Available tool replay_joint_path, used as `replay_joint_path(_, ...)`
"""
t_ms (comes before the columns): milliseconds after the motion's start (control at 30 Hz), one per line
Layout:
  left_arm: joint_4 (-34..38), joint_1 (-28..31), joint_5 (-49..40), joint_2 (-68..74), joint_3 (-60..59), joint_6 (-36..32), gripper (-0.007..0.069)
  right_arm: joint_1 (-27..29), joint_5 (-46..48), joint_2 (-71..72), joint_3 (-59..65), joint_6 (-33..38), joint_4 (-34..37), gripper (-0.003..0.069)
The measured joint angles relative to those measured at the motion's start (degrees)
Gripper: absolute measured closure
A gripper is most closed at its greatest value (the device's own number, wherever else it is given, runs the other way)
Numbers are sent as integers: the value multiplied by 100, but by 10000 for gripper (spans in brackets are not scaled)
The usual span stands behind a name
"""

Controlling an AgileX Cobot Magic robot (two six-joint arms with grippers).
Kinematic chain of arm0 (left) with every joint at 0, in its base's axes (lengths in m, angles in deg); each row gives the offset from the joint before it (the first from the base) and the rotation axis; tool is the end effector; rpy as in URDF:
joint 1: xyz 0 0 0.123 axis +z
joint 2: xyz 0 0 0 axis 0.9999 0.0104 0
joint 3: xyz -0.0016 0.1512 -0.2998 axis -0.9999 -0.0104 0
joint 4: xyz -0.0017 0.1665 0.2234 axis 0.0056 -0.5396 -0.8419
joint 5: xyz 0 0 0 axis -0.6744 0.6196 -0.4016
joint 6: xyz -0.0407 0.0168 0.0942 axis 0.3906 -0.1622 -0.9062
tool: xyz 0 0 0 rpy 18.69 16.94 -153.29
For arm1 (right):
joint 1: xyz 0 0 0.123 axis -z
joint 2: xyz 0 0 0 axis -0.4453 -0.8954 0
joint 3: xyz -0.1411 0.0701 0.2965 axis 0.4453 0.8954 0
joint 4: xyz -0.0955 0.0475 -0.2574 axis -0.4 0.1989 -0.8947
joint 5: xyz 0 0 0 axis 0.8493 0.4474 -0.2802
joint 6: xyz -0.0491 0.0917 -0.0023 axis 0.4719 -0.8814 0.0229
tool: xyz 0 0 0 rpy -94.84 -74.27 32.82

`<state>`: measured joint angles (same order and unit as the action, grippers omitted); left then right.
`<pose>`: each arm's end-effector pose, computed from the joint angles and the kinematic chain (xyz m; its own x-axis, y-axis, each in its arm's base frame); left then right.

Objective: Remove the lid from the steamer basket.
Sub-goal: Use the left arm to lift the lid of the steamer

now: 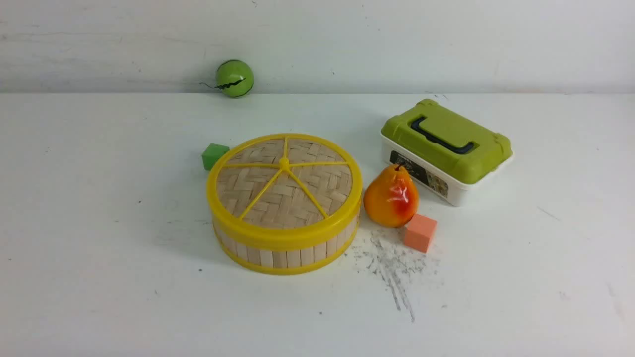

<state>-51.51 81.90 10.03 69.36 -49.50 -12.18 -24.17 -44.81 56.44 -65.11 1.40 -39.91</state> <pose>0.0411 -0.0031 0.1652 -0.3149 -0.1321 -0.9399 0.0566 0.9859 -0.1575 0.0401 -0.0024 0.1680 -0.3034 -0.0400 -0.9520 0.0306 0.9982 -0.0517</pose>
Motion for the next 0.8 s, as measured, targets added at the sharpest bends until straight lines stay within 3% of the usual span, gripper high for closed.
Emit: replay_joint_path(800, 0, 0, 0, 0, 0, 0, 592, 0, 0, 0, 0, 0, 0, 419)
